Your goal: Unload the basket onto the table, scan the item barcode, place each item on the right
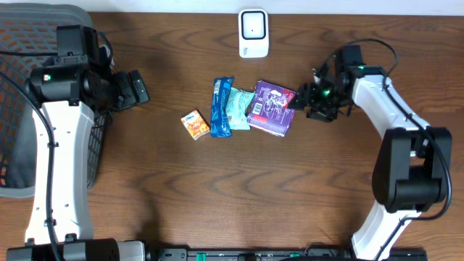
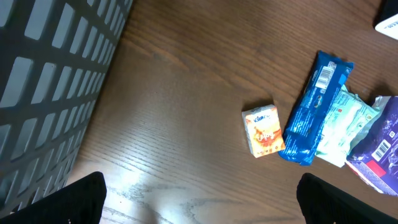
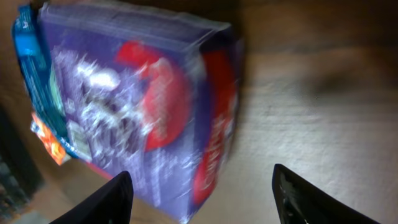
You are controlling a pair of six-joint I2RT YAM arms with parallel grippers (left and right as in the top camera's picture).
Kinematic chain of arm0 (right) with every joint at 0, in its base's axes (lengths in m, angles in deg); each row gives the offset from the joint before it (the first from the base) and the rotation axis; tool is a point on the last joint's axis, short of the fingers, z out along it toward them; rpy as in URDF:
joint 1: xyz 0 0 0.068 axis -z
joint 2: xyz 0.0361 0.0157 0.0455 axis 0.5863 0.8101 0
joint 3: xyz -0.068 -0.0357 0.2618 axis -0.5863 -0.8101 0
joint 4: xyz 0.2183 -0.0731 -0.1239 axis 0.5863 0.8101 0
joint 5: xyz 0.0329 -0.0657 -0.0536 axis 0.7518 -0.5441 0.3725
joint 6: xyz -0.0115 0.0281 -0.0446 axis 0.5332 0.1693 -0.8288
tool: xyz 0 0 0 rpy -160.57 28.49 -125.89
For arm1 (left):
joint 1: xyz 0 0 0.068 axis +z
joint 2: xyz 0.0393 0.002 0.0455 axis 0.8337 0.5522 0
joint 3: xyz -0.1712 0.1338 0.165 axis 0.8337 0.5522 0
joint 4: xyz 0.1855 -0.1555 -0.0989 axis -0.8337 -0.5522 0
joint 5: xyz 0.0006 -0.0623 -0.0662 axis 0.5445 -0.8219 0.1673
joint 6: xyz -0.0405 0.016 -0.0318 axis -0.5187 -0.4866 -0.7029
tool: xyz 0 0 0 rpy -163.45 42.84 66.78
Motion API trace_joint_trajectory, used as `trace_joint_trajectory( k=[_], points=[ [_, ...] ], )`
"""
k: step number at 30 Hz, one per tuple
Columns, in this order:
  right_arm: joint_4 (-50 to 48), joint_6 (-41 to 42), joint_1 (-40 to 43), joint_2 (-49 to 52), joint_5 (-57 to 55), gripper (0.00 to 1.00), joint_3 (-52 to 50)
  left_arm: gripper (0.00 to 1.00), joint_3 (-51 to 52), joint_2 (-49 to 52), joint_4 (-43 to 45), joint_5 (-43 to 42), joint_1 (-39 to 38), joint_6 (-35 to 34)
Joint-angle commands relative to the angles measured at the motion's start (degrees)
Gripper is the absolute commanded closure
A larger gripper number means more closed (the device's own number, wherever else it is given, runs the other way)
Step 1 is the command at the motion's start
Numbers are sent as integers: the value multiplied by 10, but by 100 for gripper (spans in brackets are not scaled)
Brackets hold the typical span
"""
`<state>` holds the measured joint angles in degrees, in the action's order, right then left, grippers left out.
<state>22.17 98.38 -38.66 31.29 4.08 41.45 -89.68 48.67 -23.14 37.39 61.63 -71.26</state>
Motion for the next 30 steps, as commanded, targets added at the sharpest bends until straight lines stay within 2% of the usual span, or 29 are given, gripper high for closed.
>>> trace_joint_trajectory(
  k=[1,6,8,10,12,14,17,21,26,30],
  points=[
    [-21,-25,18,38,112,36,5,2,-1,0,-2,5,2,3],
    [-50,-35,9,80,137,41,5,2,-1,0,-2,5,2,3],
    [-57,-41,2,90,137,46,5,2,-1,0,-2,5,2,3],
    [-67,-41,-4,94,130,70,5,2,-1,0,-2,5,2,3],
    [-67,-35,-4,90,115,99,7,2,-1,0,-2,5,2,3],
    [-56,-21,-1,81,83,99,12,2,-1,0,-2,5,2,3],
    [21,-20,0,28,-40,99,50,2,-1,0,-2,5,2,3],
    [88,-22,-9,-30,-150,99,97,2,-1,0,-2,5,2,3],
    [119,-21,-25,-84,-251,99,118,2,-1,0,-2,5,2,3],
    [144,15,-45,-98,-411,99,118,2,-1,0,-2,5,2,3]
  ],
)
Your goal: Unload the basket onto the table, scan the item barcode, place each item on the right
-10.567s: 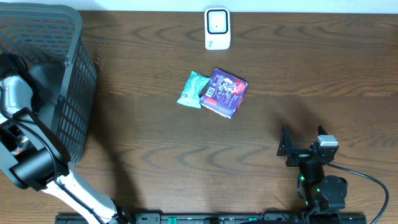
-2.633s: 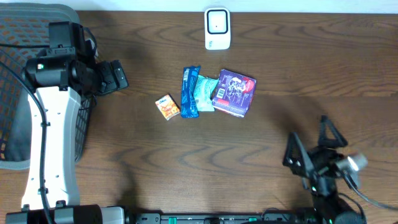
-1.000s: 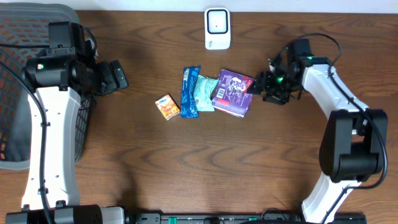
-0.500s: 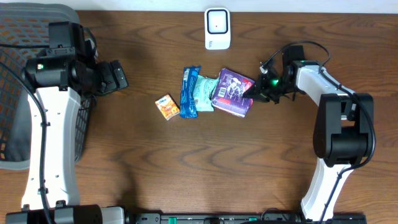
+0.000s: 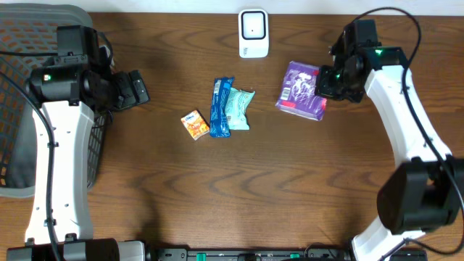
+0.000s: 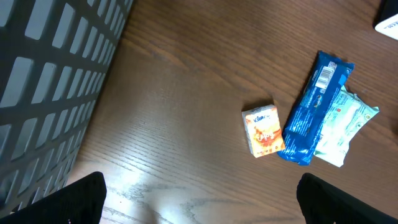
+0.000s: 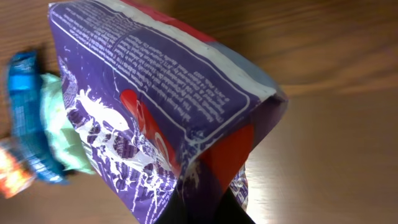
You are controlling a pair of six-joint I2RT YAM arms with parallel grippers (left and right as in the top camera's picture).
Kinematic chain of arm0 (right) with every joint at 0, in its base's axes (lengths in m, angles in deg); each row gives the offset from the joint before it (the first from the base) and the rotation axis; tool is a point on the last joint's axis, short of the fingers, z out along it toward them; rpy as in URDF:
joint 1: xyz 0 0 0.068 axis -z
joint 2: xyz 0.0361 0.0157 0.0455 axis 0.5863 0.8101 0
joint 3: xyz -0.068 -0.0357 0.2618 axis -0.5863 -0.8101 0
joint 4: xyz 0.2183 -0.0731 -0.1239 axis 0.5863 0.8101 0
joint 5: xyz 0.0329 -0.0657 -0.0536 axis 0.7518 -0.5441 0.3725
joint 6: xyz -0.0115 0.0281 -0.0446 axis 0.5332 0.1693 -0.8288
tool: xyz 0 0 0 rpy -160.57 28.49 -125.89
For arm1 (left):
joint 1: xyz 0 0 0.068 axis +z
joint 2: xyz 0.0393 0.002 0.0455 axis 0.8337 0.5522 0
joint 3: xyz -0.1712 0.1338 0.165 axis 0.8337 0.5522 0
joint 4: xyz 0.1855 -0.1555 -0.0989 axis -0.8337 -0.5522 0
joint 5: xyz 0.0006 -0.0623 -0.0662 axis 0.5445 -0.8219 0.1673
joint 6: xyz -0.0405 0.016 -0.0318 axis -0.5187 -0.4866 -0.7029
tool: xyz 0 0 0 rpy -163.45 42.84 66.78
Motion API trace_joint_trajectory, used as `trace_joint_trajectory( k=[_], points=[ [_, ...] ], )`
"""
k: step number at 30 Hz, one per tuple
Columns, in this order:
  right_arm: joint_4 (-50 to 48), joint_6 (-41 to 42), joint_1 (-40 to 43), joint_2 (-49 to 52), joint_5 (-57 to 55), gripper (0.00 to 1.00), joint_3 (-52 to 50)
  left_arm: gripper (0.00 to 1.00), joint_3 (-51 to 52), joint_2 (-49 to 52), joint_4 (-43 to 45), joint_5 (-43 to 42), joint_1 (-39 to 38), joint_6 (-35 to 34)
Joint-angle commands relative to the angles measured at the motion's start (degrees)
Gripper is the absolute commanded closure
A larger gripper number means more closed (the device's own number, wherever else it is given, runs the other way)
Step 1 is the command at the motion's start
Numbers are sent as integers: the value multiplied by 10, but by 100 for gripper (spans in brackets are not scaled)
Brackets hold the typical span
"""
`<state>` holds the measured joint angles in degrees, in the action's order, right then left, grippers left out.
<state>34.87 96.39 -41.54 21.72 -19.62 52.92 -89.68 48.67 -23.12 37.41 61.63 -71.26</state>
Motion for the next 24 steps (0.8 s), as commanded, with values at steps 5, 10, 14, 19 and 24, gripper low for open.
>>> trace_joint_trajectory(
  k=[5,10,14,19,24],
  points=[
    [77,144,-50,7,-435,99,3,2,-1,0,-2,5,2,3],
    [81,157,-101,20,-492,99,3,2,-1,0,-2,5,2,3],
    [64,157,-151,65,-490,99,3,2,-1,0,-2,5,2,3],
    [50,166,-202,125,-456,95,3,2,-1,0,-2,5,2,3],
    [17,165,-249,137,-391,74,4,2,-1,0,-2,5,2,3]
  ],
)
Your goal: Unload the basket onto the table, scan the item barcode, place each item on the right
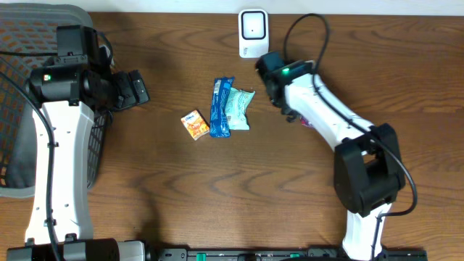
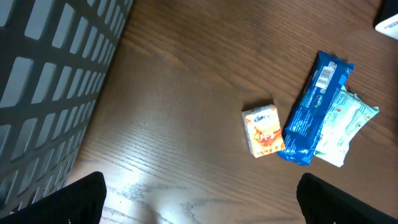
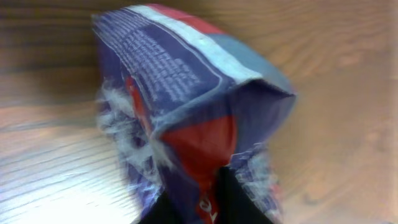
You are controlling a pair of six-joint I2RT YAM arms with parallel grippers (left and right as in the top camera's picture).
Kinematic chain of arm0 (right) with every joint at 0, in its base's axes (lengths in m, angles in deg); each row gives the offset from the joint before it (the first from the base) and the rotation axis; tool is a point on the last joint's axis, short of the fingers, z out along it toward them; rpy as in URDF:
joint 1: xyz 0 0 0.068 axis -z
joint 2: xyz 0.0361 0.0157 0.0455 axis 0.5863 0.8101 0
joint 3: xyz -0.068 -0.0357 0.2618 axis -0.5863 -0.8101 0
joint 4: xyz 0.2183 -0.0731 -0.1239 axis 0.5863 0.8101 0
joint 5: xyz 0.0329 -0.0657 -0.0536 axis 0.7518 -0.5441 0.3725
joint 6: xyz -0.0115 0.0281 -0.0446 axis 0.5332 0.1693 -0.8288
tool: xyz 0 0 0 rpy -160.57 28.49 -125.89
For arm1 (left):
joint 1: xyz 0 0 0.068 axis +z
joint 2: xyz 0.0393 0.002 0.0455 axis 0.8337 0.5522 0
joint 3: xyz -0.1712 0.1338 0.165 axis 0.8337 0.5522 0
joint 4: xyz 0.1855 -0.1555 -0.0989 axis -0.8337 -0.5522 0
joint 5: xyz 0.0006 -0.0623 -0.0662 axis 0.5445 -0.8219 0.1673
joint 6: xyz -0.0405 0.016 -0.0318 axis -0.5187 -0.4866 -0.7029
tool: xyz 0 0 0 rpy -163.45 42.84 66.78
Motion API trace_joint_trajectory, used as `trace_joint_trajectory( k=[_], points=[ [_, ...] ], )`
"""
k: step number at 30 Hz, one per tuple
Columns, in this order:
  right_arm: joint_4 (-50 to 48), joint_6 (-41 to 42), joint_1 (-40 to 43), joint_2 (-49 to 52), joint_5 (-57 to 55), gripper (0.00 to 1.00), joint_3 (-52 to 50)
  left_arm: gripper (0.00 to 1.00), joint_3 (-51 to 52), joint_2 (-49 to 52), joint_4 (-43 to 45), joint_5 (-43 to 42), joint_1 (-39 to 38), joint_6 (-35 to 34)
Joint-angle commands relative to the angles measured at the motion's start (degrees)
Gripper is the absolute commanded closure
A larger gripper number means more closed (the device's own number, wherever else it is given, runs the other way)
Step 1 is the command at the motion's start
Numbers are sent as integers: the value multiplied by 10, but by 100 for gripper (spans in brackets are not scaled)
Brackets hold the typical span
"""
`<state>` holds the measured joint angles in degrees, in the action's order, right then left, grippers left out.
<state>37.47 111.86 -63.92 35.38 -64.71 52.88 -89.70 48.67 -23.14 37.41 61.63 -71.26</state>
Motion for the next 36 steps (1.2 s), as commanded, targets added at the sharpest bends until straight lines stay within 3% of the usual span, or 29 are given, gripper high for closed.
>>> trace_joint_trajectory(
  k=[1,6,9,13,18,20,24,29,36],
  points=[
    [-15,11,-35,0,78,71,10,2,-1,0,-2,5,2,3],
    [-5,-3,-49,0,158,43,81,2,-1,0,-2,5,2,3],
    [29,-41,-33,0,211,20,162,2,-1,0,-2,5,2,3],
    [99,-68,12,0,252,7,273,2,-1,0,-2,5,2,3],
    [158,-192,110,0,362,1,336,2,-1,0,-2,5,2,3],
    [171,-288,158,4,457,1,327,2,-1,0,-2,5,2,3],
    [158,-377,219,5,572,3,266,2,-1,0,-2,5,2,3],
    [49,-450,266,5,709,4,127,2,-1,0,-2,5,2,3],
    [-122,-432,268,6,758,14,-44,2,-1,0,-2,5,2,3]
  ],
)
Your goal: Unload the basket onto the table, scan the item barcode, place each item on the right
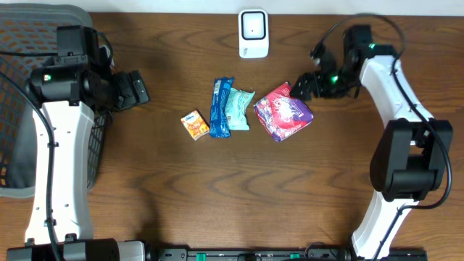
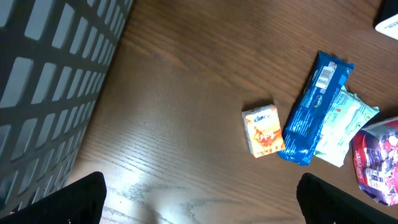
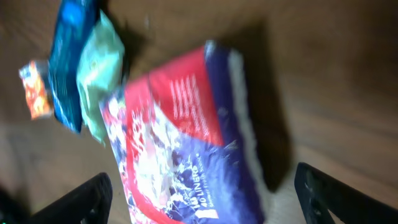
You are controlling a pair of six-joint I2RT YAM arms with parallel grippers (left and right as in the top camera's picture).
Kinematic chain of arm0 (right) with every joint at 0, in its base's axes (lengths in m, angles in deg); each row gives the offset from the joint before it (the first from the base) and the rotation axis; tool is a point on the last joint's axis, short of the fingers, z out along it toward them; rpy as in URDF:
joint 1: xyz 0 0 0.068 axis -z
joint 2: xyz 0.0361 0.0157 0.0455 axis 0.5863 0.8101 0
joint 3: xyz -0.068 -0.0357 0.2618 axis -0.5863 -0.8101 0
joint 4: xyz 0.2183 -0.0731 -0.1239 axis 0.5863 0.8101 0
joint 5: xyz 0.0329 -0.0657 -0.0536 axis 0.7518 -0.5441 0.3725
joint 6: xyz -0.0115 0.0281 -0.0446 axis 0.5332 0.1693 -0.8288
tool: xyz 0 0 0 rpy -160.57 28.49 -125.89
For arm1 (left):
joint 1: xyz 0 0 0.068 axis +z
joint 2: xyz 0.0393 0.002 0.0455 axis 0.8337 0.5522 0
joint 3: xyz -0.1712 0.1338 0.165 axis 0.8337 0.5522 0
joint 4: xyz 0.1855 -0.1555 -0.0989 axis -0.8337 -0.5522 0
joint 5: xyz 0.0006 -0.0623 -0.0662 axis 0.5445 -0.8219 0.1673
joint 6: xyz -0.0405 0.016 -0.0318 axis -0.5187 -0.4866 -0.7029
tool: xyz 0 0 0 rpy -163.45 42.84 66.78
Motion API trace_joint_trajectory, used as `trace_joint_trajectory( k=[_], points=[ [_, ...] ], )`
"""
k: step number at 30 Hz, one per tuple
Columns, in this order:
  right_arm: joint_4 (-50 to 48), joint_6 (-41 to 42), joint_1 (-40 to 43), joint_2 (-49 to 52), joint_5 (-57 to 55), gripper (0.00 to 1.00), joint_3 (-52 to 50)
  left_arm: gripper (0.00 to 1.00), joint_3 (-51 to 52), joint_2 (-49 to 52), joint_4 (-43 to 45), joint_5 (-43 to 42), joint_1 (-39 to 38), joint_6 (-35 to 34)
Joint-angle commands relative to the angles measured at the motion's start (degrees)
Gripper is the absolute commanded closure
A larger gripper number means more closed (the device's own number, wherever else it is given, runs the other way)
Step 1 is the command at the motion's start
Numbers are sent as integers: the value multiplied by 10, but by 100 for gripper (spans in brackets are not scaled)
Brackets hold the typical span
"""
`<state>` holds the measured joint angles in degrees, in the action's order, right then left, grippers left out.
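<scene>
The purple and red package [image 1: 284, 114] lies flat on the table, red face up, just right of the green packet. It fills the right wrist view [image 3: 186, 137]. My right gripper [image 1: 306, 85] is open at its upper right edge, and its fingers stand wide on either side of it [image 3: 208, 199] without holding it. The white scanner [image 1: 253, 32] stands at the back middle. My left gripper [image 1: 136, 88] hangs open at the far left, away from the items, with nothing between its fingers [image 2: 199, 199].
A small orange box [image 1: 195, 124], a blue packet [image 1: 221, 106] and a green packet [image 1: 238, 109] lie side by side left of the package. A dark mesh basket [image 1: 18, 109] stands at the left edge, beside my left arm.
My right gripper was shut on the purple package close under the scanner. Now the package lies on the table beside the green packet and the gripper is open. The left arm has not moved.
The package lay next to the green packet with my right gripper open at its right edge. Then the gripper held it raised to the right of the scanner, then close in front of the scanner. Now it lies released on the table, red face up.
</scene>
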<state>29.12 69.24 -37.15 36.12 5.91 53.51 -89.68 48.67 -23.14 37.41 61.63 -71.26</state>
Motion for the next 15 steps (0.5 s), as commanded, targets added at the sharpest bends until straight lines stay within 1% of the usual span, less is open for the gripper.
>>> trace_joint_trajectory(
  k=[1,2,3,4,5,7,8,10,11,12,13,15],
  points=[
    [-52,-1,0,-2,52,16,-64,2,-1,0,-2,5,2,3],
    [-66,5,-1,-2,52,20,-78,2,-1,0,-2,5,2,3],
    [-75,9,-1,-2,52,24,-90,5,-1,0,-2,5,2,3],
    [-81,9,-1,-2,52,32,-100,2,-1,0,-2,5,2,3],
    [-87,9,-1,-2,53,34,-110,2,-1,0,-2,5,2,3],
    [-99,9,-2,-2,54,36,-128,2,-1,0,-2,5,2,3],
    [-105,8,-2,-2,54,41,-135,2,-1,0,-2,5,2,3],
    [-116,9,-5,-1,54,58,-151,2,-1,0,-2,5,2,3],
    [-116,17,-5,-1,54,69,-155,2,-1,0,-2,5,2,3],
    [-116,26,-6,-1,54,82,-156,2,-1,0,-2,5,2,3],
    [-116,38,-6,-1,54,98,-156,2,-1,0,-2,5,2,3],
    [-114,85,-5,-3,54,99,-152,2,-1,0,-2,5,2,3]
  ],
)
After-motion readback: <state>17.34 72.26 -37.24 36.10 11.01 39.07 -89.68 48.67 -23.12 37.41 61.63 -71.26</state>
